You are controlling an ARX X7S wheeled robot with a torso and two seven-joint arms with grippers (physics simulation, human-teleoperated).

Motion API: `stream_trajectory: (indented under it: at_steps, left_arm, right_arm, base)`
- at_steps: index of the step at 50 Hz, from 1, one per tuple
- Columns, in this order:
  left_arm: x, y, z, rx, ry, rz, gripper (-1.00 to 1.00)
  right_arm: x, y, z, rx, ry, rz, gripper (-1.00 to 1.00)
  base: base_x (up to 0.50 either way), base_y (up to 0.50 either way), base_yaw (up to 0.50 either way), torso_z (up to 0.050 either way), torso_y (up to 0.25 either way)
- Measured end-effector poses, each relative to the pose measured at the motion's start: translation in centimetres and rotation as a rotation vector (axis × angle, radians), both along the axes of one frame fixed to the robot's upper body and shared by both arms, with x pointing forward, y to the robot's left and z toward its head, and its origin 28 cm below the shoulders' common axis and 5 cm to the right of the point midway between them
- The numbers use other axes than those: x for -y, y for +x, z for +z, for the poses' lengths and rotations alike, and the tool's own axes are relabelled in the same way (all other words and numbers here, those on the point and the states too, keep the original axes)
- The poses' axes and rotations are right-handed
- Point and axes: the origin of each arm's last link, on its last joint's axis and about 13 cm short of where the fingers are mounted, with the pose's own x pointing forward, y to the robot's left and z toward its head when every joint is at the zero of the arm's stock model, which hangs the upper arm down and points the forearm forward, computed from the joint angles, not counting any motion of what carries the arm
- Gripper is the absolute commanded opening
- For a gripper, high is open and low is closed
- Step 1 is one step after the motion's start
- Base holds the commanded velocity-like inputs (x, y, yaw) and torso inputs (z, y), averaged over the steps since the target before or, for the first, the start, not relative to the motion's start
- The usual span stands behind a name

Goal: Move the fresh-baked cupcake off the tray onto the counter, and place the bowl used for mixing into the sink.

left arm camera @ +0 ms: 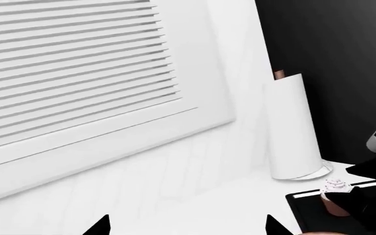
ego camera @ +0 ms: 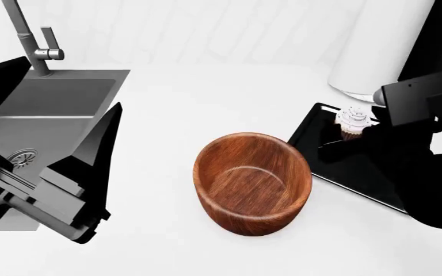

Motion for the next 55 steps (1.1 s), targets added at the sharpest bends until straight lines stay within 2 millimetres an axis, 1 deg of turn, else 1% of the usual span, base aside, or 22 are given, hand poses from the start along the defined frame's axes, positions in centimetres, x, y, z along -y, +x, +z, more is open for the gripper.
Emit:
stream_trajectory:
  at_steps: [14, 35, 55]
  left_arm:
    - [-0.1, 0.0, -0.1, 0.000, -0.001, 0.004, 1.00]
    - [-0.1, 0.0, -0.2, -0.001, -0.001, 0.009, 1.00]
    - [-0.1, 0.0, -0.2, -0.001, 0.001, 0.011, 1.00]
  right_arm:
    - [0.2, 0.9, -0.3, -0.002, -0.011, -0.050, 1.00]
    - [-0.4, 2.7, -0.5, -0.014, -0.007, -0.057, 1.00]
    - [0.0, 3.8, -0.8, -0.031, -0.010, -0.109, 1.00]
  base:
    - [0.00, 0.00, 0.00, 0.000, 0.000]
    - [0.00, 0.00, 0.00, 0.000, 0.000]
    - [0.00, 0.00, 0.00, 0.000, 0.000]
